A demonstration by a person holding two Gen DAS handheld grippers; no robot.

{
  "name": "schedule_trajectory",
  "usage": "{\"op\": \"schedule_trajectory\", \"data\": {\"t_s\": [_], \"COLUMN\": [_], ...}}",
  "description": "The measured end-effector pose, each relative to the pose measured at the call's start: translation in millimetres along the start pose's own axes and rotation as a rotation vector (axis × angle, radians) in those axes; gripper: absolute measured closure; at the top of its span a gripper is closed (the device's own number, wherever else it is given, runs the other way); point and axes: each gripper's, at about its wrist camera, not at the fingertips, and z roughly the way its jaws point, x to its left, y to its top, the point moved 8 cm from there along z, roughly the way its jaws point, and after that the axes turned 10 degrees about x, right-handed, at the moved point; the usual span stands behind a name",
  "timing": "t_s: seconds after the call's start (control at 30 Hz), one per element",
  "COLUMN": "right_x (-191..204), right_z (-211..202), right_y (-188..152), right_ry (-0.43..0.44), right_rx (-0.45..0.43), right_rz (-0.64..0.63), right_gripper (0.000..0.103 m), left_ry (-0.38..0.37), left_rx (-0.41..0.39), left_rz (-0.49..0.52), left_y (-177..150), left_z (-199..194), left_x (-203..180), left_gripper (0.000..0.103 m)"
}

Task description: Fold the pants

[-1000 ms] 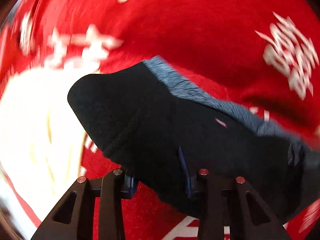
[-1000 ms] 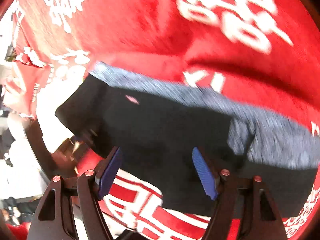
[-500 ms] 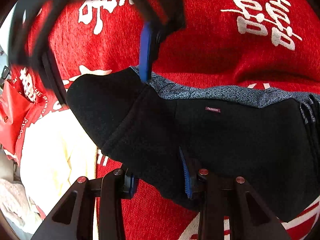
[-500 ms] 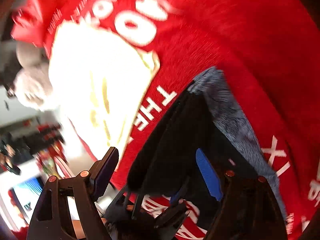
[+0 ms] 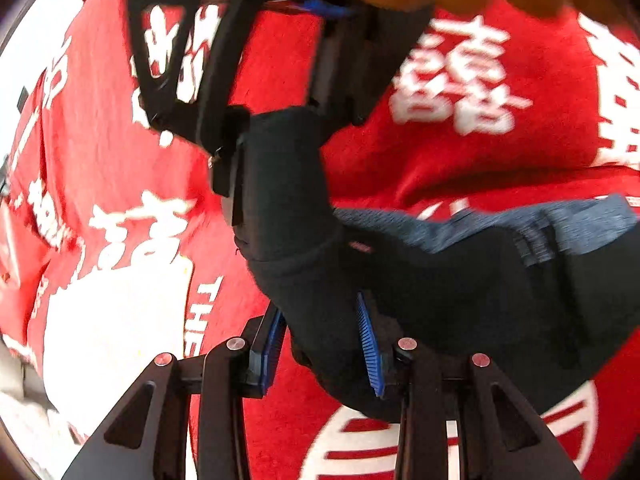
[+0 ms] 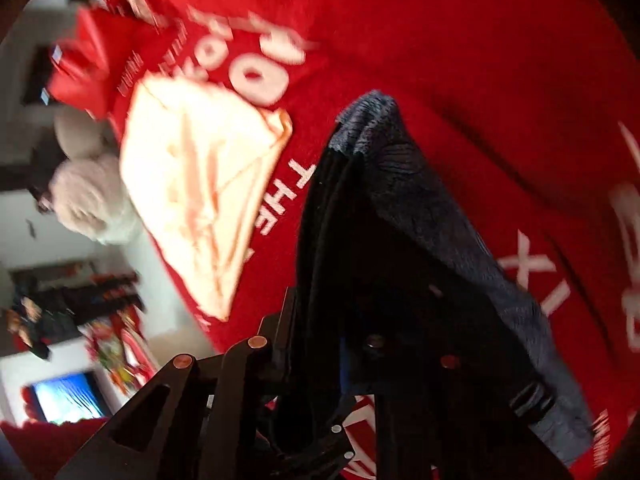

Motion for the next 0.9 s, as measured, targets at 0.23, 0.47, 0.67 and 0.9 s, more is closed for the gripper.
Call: {"op": "schedule_trajectory", "data": {"t_s": [0.23, 0.47, 0.67, 0.9], "right_x": [-62.7, -145.1, -226.3, -299.6], "right_z": [-89.9, -129.7, -114.4, -71.9], "right_y": [-94.0, -206.3, -270.3, -306.3], "right_ry": [0.2, 0.314, 0.409, 0.425], "right_rx": [-0.28, -0.446, -0.502, -0.503], "right_rz": [0.098, 0.228, 0.391, 0.54], "right_gripper": [0.086, 0.085, 0.085, 0.086], "left_ry": [-0.09, -0.233, -0.263, -0.252], "left_rx": [-0.11, -0.1, -0.042, 0.039], "left_rz": [0.148, 0.287, 0.426, 0.522], "left_y": [29.5, 35.4, 14.3, -12.4], "left_z": [-72.9, -120.5, -115.5, -89.1], "left_x": [-80.8, -199.6, -295.5, -338.9], "left_gripper": [0.066, 0.066, 0.066, 0.066]}}
